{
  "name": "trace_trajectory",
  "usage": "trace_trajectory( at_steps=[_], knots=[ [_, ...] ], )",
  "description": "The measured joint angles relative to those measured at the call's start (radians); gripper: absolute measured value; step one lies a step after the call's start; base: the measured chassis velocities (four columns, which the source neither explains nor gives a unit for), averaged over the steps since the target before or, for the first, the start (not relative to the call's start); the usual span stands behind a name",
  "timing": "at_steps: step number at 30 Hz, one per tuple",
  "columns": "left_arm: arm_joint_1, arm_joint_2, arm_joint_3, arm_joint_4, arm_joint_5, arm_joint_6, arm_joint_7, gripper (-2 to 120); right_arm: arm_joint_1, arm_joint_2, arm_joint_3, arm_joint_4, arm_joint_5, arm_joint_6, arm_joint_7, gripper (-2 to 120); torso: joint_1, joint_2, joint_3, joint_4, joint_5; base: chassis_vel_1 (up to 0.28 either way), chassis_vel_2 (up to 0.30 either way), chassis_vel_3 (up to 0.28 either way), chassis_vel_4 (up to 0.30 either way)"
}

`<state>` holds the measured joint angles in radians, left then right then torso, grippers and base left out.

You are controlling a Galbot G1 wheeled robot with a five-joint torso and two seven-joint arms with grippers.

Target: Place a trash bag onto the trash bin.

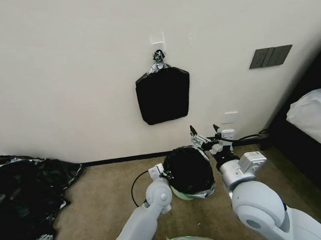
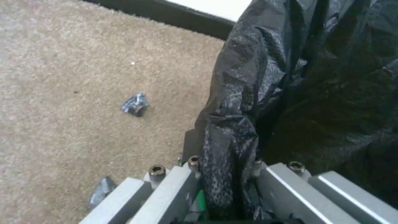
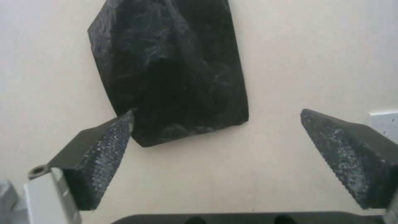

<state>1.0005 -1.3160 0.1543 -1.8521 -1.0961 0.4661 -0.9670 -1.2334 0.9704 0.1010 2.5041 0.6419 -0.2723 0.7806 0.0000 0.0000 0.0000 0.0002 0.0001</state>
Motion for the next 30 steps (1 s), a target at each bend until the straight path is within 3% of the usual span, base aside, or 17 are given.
trace_trajectory(
  at_steps=[6, 13, 15, 27, 30],
  knots=[
    [0.013, -0.001, -0.004, 0.005, 0.005, 0.01, 0.003, 1, -0.001, 0.004, -0.004, -0.002, 0.004, -0.001, 0.002, 100, 0.0, 0.0, 0.0, -0.0003, 0.0, 0.0, 0.0, 0.0, 0.0],
    [0.028, 0.001, -0.019, 0.009, 0.008, 0.021, 0.003, 19, 0.009, -0.001, -0.009, -0.003, 0.012, -0.002, 0.004, 100, 0.0, 0.0, 0.0, -0.0002, -0.0001, 0.0, 0.0, 0.0, 0.0],
    [0.028, 0.002, -0.019, 0.009, 0.009, 0.022, 0.003, 19, 0.01, -0.002, -0.009, -0.003, 0.012, -0.002, 0.004, 100, 0.0, 0.0, 0.0, -0.0002, -0.0001, 0.0, 0.0, 0.0, 0.0],
    [0.037, 0.038, -0.019, -0.058, 0.029, 0.029, 0.004, 65, 0.023, -0.005, -0.015, -0.004, 0.035, -0.003, 0.006, 100, 0.0, 0.0, 0.0, -0.0002, -0.0002, 0.0, 0.0, 0.0, 0.0],
    [0.039, 0.045, -0.024, -0.074, 0.029, 0.03, 0.004, 72, 0.029, -0.005, -0.017, -0.004, 0.041, -0.003, 0.006, 100, 0.0, 0.0, 0.0, -0.0002, -0.0001, 0.0, 0.0, 0.0, 0.0]
  ],
)
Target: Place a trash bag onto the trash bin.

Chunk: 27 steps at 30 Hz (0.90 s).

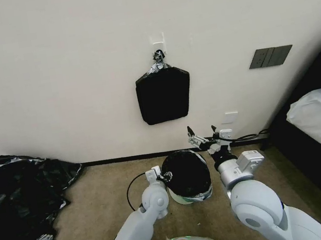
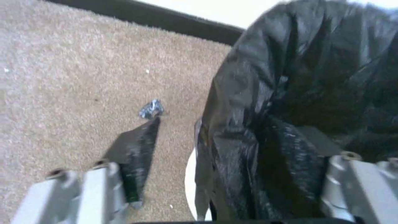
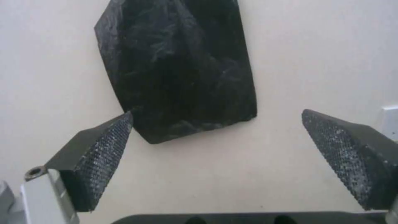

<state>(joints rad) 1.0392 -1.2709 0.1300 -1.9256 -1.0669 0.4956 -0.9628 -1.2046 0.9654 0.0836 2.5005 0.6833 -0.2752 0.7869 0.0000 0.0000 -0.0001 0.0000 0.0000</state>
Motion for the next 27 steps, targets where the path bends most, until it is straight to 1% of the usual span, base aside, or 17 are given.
trace_trajectory(
  at_steps=[1, 2, 5, 6, 8, 10, 11, 13, 14, 15, 16, 18, 20, 21, 24, 25, 27],
  knots=[
    [0.007, 0.01, -0.004, -0.018, 0.003, 0.002, 0.004, 80, 0.005, -0.003, 0.0, 0.0, 0.005, 0.0, 0.0, 100, 0.0, 0.0, 0.0, 0.0, 0.0, 0.0, 0.0, 0.0, 0.0],
    [0.007, 0.01, -0.004, -0.018, 0.003, 0.002, 0.004, 80, 0.005, -0.003, 0.0, 0.0, 0.005, 0.0, 0.0, 100, 0.0, 0.0, 0.0, 0.0, 0.0, 0.0, 0.0, 0.0, 0.0],
    [0.034, 0.022, -0.034, -0.069, 0.016, 0.006, 0.028, 93, 0.004, -0.007, 0.001, 0.0, 0.009, 0.0, 0.001, 100, 0.0, 0.0, 0.0, 0.0, -0.0001, 0.0, 0.0, 0.0, 0.0],
    [0.034, 0.022, -0.034, -0.069, 0.016, 0.006, 0.028, 93, 0.004, -0.007, 0.001, 0.0, 0.009, 0.0, 0.001, 100, 0.0, 0.0, 0.0, 0.0, -0.0001, 0.0, 0.0, 0.0, 0.0],
    [0.066, 0.038, -0.069, -0.11, 0.066, 0.007, 0.078, 99, -0.01, -0.006, 0.011, 0.0, 0.009, 0.0, 0.0, 100, 0.0, 0.0, 0.0, 0.0, -0.0001, 0.0, 0.0, 0.0, 0.0],
    [0.112, 0.085, -0.133, -0.153, 0.19, 0.005, 0.204, 100, -0.042, 0.002, 0.05, -0.001, 0.01, 0.028, -0.054, 100, 0.0, 0.0, 0.0, 0.0002, -0.0001, 0.0, 0.0, 0.0, 0.0],
    [0.112, 0.085, -0.133, -0.153, 0.19, 0.005, 0.204, 100, -0.042, 0.002, 0.05, -0.001, 0.01, 0.028, -0.054, 100, 0.0, 0.0, 0.0, 0.0002, -0.0001, 0.0, 0.0, 0.0, 0.0],
    [0.161, 0.138, -0.204, -0.162, 0.349, -0.053, 0.37, 100, -0.095, 0.015, 0.131, -0.022, 0.009, 0.069, -0.176, 100, 0.0, 0.0, 0.0, 0.0004, -0.0004, 0.0, 0.0, 0.0, 0.0],
    [0.204, 0.181, -0.27, -0.163, 0.468, -0.123, 0.48, 100, -0.153, 0.022, 0.21, -0.066, 0.007, 0.107, -0.29, 100, 0.0, 0.0, 0.0, 0.0, 0.0, 0.0, 0.0, 0.0, 0.0],
    [0.235, 0.204, -0.321, -0.165, 0.53, -0.17, 0.538, 100, -0.186, 0.023, 0.257, -0.095, 0.003, 0.132, -0.354, 100, 0.0, 0.0, 0.0, -0.0001, 0.0004, 0.0, 0.0, 0.0, 0.0],
    [0.235, 0.204, -0.321, -0.165, 0.53, -0.17, 0.538, 100, -0.186, 0.023, 0.257, -0.095, 0.003, 0.132, -0.354, 100, 0.0, 0.0, 0.0, -0.0001, 0.0004, 0.0, 0.0, 0.0, 0.0],
    [0.294, 0.229, -0.41, -0.177, 0.588, -0.241, 0.615, 100, -0.234, 0.023, 0.317, -0.135, -0.005, 0.175, -0.438, 100, 0.0, 0.0, 0.0, -0.0002, -0.0002, 0.0, 0.0, 0.0, 0.0],
    [0.417, 0.238, -0.565, -0.192, 0.649, -0.351, 0.74, 100, -0.308, 0.041, 0.39, -0.189, -0.048, 0.236, -0.543, 100, 0.0, 0.0, 0.0, 0.0, -0.0001, 0.0, 0.0, 0.0, 0.0],
    [0.417, 0.238, -0.565, -0.192, 0.649, -0.351, 0.74, 100, -0.308, 0.041, 0.39, -0.189, -0.048, 0.236, -0.543, 100, 0.0, 0.0, 0.0, 0.0, -0.0001, 0.0, 0.0, 0.0, 0.0],
    [0.576, 0.206, -0.749, -0.209, 0.707, -0.485, 0.891, 100, -0.417, 0.094, 0.471, -0.238, -0.166, 0.328, -0.643, 100, 0.0, 0.0, 0.0, 0.0003, 0.0003, 0.0, 0.0, 0.0, 0.0],
    [0.576, 0.206, -0.749, -0.209, 0.707, -0.485, 0.891, 100, -0.417, 0.094, 0.471, -0.238, -0.166, 0.328, -0.643, 100, 0.0, 0.0, 0.0, 0.0003, 0.0003, 0.0, 0.0, 0.0, 0.0],
    [0.683, 0.169, -0.831, -0.241, 0.727, -0.545, 0.937, 100, -0.502, 0.131, 0.517, -0.252, -0.234, 0.404, -0.688, 100, 0.0, 0.0, 0.0, 0.0, -0.0002, 0.0, 0.0, 0.0, 0.0]
  ],
)
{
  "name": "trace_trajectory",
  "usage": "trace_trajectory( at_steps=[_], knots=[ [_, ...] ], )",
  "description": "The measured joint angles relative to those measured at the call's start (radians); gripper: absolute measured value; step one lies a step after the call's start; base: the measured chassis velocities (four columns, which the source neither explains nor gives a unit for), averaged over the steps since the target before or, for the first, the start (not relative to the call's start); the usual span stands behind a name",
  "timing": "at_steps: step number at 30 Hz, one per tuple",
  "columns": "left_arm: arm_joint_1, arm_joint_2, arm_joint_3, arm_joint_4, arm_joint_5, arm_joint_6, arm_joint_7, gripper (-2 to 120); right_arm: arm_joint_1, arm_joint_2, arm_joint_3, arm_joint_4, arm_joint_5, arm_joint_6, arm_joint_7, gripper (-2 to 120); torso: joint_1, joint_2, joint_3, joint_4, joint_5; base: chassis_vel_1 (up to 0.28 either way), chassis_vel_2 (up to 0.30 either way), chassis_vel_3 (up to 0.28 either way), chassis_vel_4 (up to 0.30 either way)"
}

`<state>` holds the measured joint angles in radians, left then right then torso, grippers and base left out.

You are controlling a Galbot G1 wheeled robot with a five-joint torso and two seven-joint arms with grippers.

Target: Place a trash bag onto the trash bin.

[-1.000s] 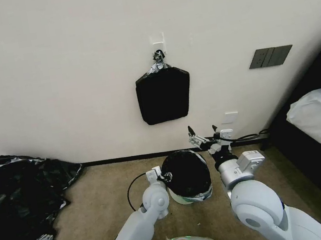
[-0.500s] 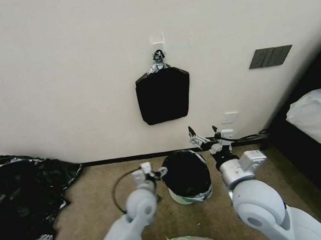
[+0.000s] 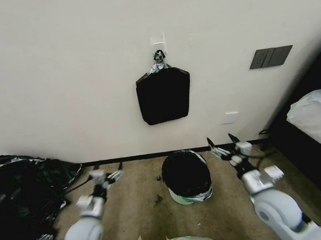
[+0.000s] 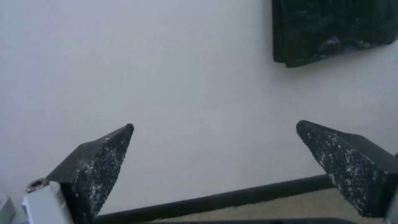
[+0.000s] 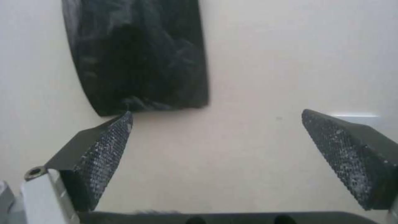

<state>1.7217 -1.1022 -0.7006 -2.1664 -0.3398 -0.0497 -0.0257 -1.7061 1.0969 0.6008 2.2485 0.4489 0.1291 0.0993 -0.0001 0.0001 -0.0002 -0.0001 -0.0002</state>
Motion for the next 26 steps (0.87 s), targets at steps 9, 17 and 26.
trace_trajectory(
  at_steps=[9, 17, 26],
  knots=[
    [0.262, -0.177, -0.04, -0.131, 0.112, -0.1, -0.001, 100, -0.197, 0.159, 0.058, -0.025, -0.13, 0.179, -0.026, 100, 0.0, 0.0, 0.0, 0.0, 0.0003, 0.0, 0.0, 0.0, 0.0],
    [0.23, -0.206, -0.011, -0.16, 0.14, -0.062, -0.03, 100, -0.153, 0.166, 0.058, -0.032, -0.113, 0.147, -0.014, 100, 0.0, 0.0, 0.0, 0.0, 0.0002, 0.0, 0.0, 0.0, 0.0],
    [0.238, -0.215, 0.015, -0.184, 0.141, -0.053, -0.05, 100, -0.144, 0.152, 0.038, -0.035, -0.092, 0.132, -0.005, 100, 0.0, 0.0, 0.0, 0.0001, 0.0002, 0.0, 0.0, 0.0, 0.0]
  ],
)
